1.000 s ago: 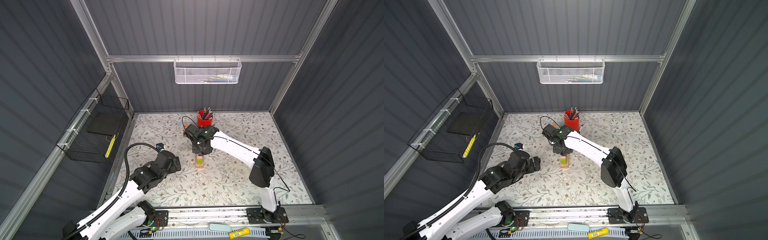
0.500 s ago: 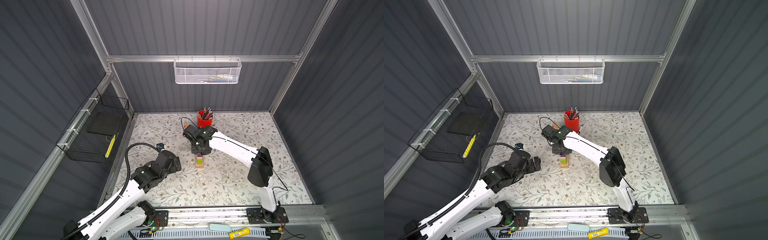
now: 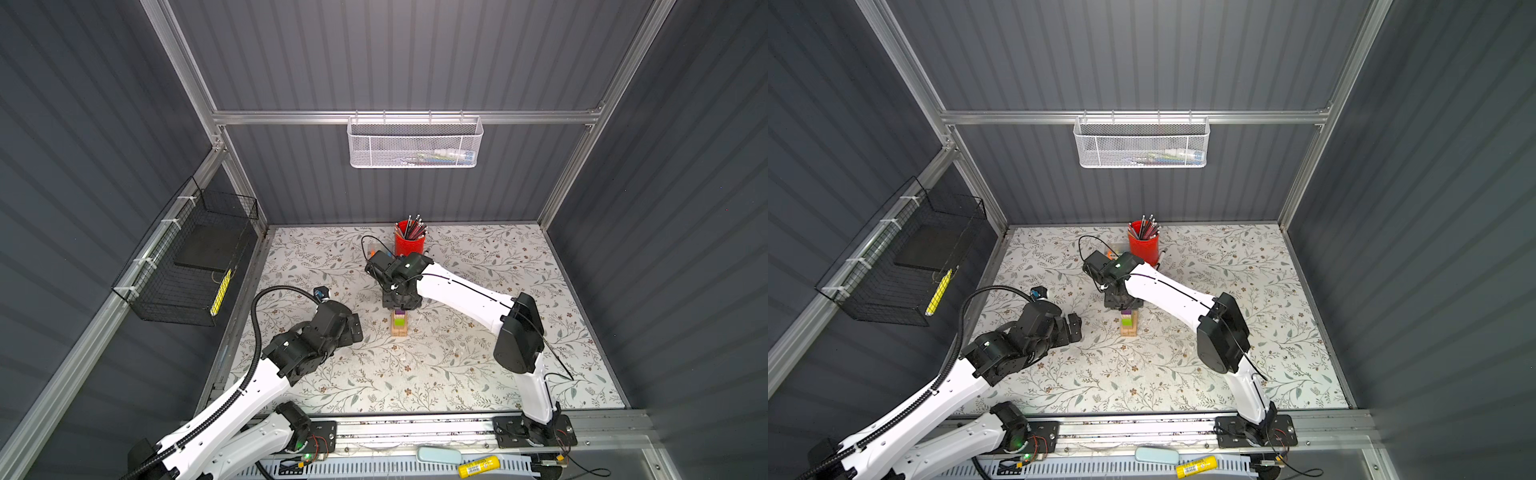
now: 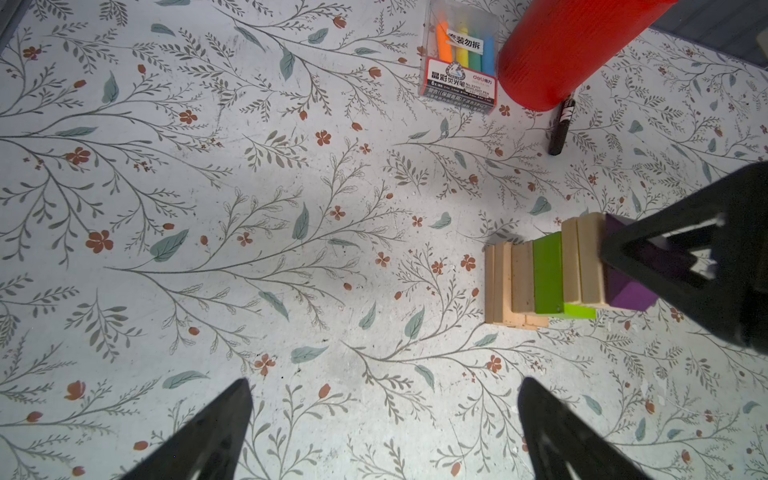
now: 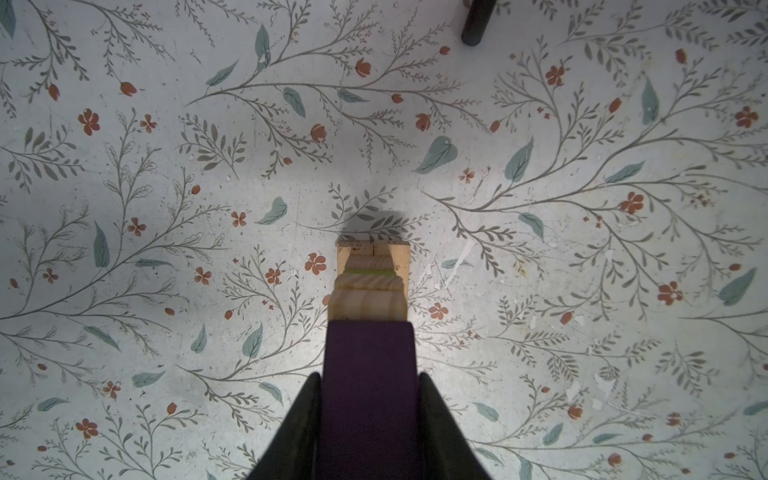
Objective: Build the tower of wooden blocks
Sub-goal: 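Lower the purple cube onto the top of the wooden blocks with the right gripper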
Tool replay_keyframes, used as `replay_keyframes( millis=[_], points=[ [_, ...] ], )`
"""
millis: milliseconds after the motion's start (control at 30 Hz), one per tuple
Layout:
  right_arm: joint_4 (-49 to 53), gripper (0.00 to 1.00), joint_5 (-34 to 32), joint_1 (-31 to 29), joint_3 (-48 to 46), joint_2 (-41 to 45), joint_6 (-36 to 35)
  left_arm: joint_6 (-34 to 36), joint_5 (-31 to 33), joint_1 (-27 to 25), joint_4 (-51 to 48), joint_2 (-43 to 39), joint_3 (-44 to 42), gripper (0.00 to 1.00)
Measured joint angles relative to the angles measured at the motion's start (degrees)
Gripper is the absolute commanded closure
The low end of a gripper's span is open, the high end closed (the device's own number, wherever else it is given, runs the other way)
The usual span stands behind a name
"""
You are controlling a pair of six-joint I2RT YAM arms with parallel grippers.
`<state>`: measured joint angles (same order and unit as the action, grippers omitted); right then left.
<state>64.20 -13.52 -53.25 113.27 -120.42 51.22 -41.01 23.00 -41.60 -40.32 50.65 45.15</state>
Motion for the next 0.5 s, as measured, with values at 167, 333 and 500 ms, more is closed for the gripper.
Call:
replay_keyframes(
  millis=[167, 333, 500],
  points=[
    [-0.1, 0.67, 0.0, 0.0, 0.0, 0.0, 0.0, 0.0, 0.0, 0.0, 0.0, 0.2, 0.0, 0.0],
    [-0.1, 0.66, -0.1, 0.0, 0.0, 0.0, 0.0, 0.0, 0.0, 0.0, 0.0, 0.2, 0.0, 0.0],
    [-0.1, 0.65, -0.2, 0.0, 0.0, -0.1, 0.0, 0.0, 0.0, 0.0, 0.0, 0.2, 0.0, 0.0]
  ],
)
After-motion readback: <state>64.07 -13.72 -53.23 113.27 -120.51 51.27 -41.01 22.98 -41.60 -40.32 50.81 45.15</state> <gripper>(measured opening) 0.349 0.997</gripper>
